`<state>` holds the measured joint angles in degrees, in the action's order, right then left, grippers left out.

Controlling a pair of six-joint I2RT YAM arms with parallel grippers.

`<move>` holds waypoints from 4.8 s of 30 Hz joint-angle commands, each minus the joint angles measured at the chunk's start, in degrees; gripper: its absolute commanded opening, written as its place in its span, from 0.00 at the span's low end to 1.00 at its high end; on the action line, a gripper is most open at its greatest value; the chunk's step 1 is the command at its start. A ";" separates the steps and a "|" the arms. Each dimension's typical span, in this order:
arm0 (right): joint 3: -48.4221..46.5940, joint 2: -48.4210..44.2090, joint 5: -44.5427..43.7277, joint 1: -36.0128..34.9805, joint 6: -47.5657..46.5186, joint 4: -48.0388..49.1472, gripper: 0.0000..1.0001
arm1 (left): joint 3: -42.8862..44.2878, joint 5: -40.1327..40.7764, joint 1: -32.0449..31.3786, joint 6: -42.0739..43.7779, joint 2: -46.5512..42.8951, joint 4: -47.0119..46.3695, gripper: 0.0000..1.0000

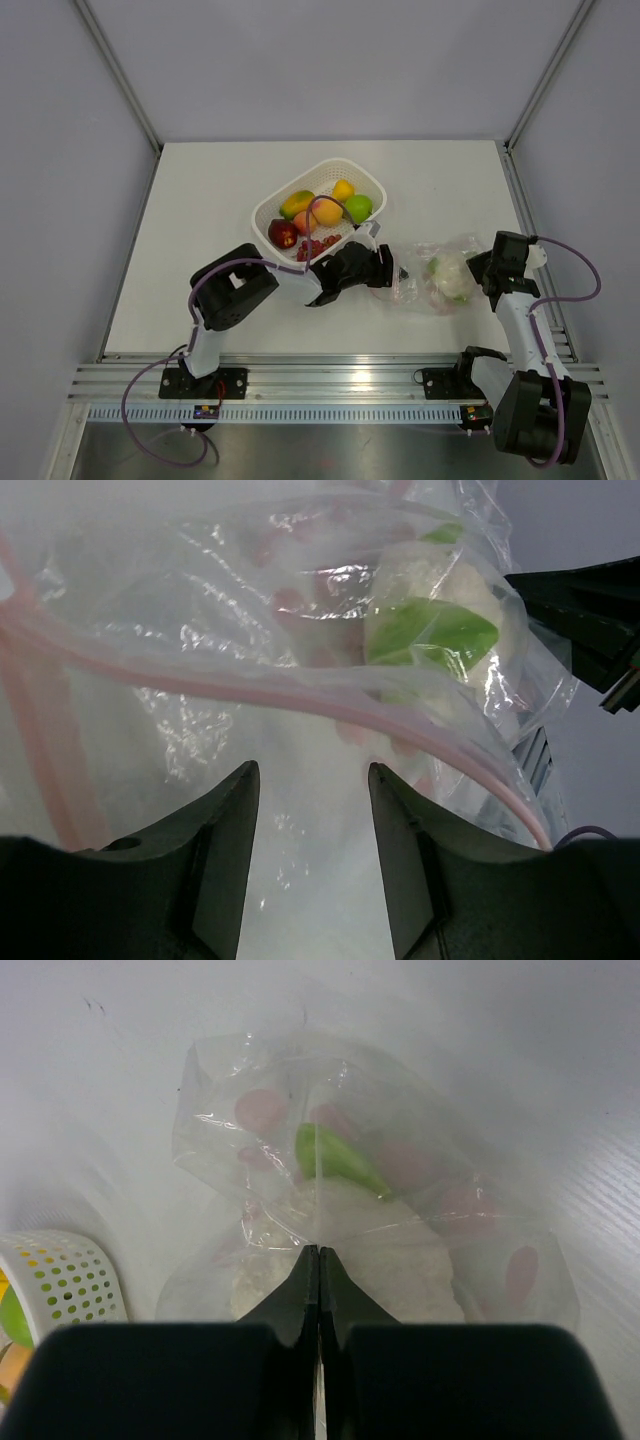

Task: Open the zip-top bag and remove the fake food
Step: Pick up the fake vegetable from the zipper food storage bag.

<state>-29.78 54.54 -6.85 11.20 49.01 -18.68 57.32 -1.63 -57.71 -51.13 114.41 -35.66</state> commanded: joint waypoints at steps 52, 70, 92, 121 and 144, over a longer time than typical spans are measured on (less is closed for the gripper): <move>-0.98 -14.38 17.58 -0.13 1.08 8.93 0.00 | -9.77 4.79 -0.21 -10.30 5.21 -36.06 0.62; 0.60 -9.81 16.52 -0.13 -1.47 7.60 0.00 | 1.30 4.26 -0.21 -7.66 7.32 -15.24 0.58; 0.78 -8.14 16.70 -0.13 -1.20 7.78 0.00 | 6.57 6.46 -0.91 -4.41 8.29 -9.70 0.51; 0.42 -4.36 5.47 -0.13 1.26 3.74 0.00 | 7.90 6.02 -1.70 -2.48 7.23 -3.71 0.04; -0.80 -5.85 -11.34 -0.04 6.97 -4.87 0.00 | -3.52 10.33 -1.09 0.42 -6.48 -4.51 0.00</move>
<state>-28.10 50.13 -12.78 11.18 54.94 -22.55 55.05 5.39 -59.13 -52.64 111.70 -38.74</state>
